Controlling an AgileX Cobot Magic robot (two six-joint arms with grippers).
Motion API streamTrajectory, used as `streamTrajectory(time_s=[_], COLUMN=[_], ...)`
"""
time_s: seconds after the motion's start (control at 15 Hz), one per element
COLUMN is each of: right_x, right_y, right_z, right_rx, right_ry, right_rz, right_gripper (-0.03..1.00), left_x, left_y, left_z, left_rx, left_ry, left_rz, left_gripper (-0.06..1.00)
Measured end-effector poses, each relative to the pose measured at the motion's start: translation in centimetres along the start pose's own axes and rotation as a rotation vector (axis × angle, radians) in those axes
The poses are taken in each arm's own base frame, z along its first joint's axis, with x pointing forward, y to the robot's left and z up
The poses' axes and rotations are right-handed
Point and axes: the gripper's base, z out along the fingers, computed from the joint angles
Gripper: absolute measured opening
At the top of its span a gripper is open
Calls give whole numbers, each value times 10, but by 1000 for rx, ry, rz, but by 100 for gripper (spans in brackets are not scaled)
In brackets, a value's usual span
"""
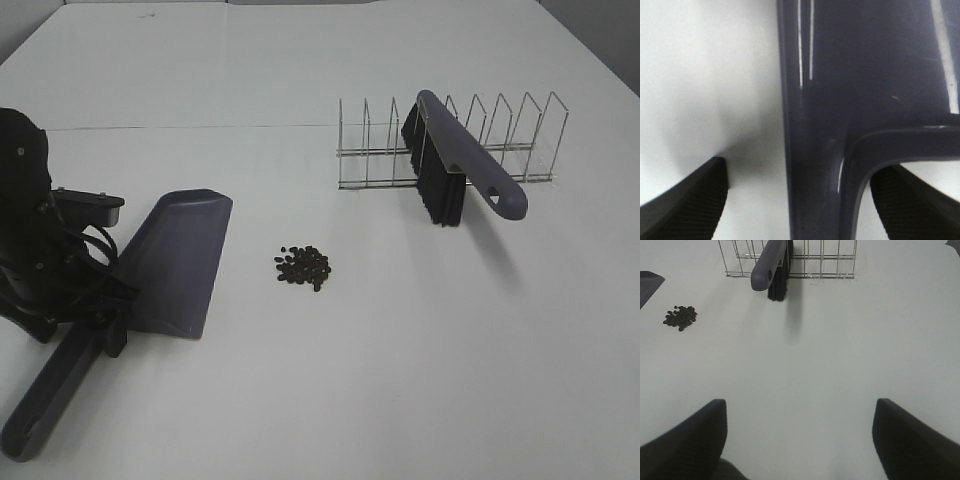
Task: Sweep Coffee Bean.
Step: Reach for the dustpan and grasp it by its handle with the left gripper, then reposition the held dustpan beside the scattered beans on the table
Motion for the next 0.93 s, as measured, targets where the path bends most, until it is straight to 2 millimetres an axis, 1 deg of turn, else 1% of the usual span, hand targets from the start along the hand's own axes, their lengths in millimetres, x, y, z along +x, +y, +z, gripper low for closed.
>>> streamTrajectory(time_s=[0.07,0.13,0.2,0.27,0.93], right_x=[0,0,0,0,0], right_y=[0,0,0,0,0], right_z=[0,0,0,0,0], right_rx=[0,0,0,0,0], right_ry=[0,0,0,0,0], right_rz=[0,0,0,0,0], right_gripper=[71,71,71,71,71], left_x=[0,0,-1,-1,-1], left_y=[0,0,0,0,0], left_z=[0,0,0,0,0], left_rx=[0,1,1,1,1], left_ry=[-1,0,-2,-3,-2], left_rz=[3,4,4,9,11], left_gripper=[67,57,42,33,34])
